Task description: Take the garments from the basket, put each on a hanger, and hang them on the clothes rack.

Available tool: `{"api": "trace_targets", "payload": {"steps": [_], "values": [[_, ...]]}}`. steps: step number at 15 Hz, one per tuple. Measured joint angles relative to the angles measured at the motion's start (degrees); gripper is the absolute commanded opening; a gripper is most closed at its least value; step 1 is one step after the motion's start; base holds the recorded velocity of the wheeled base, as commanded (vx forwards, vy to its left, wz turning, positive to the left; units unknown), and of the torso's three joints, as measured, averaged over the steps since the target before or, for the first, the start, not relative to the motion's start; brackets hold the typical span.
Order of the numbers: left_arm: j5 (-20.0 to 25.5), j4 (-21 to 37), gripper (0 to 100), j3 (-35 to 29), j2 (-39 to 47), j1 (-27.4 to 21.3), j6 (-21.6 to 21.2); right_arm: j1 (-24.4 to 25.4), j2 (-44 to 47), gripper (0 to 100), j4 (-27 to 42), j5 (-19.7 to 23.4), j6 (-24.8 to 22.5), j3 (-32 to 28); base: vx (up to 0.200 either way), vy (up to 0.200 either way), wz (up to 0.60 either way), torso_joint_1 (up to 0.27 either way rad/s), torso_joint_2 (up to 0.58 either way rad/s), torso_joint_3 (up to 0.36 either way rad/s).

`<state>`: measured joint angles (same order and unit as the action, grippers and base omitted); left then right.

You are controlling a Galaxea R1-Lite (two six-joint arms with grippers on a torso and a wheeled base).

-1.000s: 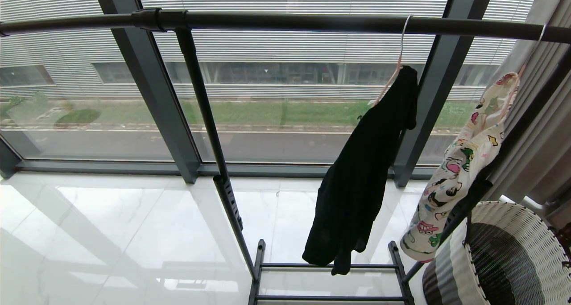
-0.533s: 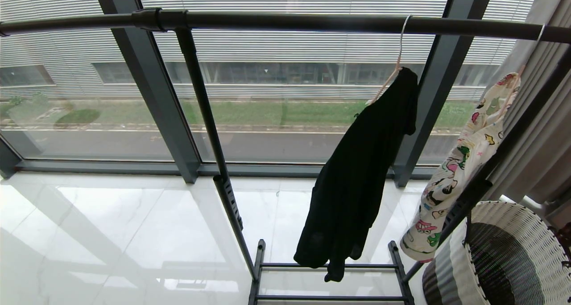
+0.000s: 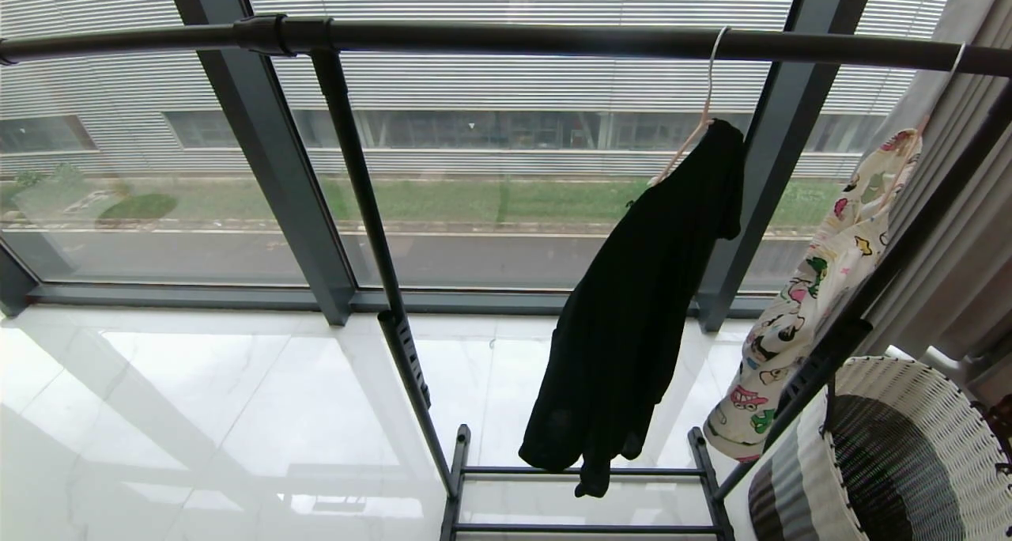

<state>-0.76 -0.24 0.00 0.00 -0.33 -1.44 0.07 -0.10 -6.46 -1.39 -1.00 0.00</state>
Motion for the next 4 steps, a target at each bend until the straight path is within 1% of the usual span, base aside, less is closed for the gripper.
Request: {"api": "trace_targets", "payload": {"steps": [4], "values": [[0.00,0.00,100,0.00,0.00,-0.02,0.02,0.02,0.02,100,-0.02,0.02,-0.11,0.00,0.000,0.000,0.00,0.000,0.00,0.000]]}}
